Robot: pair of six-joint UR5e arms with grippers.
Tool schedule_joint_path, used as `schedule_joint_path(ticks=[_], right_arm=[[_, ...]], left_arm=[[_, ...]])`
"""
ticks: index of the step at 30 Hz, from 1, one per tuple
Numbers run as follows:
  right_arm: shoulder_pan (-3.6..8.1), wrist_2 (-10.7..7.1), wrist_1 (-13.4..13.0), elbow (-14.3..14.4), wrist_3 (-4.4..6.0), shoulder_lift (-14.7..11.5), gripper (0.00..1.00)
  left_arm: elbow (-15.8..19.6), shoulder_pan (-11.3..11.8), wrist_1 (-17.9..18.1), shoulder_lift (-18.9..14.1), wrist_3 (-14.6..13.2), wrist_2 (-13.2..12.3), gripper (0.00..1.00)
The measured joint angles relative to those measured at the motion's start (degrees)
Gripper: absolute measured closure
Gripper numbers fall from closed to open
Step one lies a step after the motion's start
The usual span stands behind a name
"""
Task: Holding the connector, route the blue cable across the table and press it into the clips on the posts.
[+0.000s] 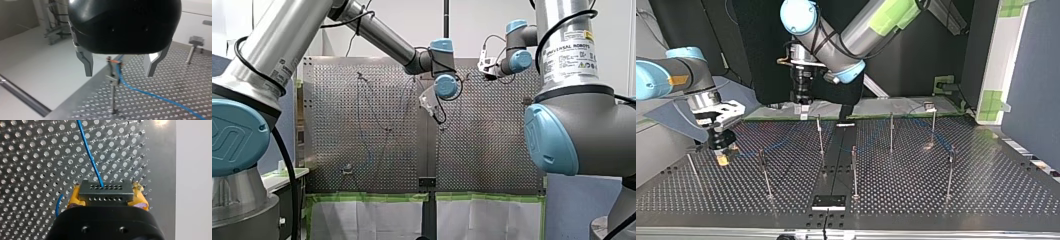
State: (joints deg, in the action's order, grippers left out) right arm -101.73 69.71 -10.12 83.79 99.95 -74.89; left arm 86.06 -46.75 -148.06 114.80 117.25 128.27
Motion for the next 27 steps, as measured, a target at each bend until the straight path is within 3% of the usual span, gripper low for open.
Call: schedule_joint_path(ticks=[6,16,21,27], right_arm=[[0.02,0.00,0.0,0.0,0.00,0.0,1.00],[0.23,0.00,0.0,0.0,0.00,0.0,1.00],[0.25,0.00,0.0,0.0,0.00,0.0,1.00],[0.06,0.00,0.0,0.0,0.00,0.0,1.00]], left_arm=[[2.9,0.2,2.9,-2.7,2.4,2.2,0.00],[7.4,0.5,7.4,-3.1,6.8,6.1,0.00],[9.6,0.7,9.6,-3.1,7.6,5.0,0.00],[12.5,1.1,12.5,-3.1,5.1,2.2,0.00]])
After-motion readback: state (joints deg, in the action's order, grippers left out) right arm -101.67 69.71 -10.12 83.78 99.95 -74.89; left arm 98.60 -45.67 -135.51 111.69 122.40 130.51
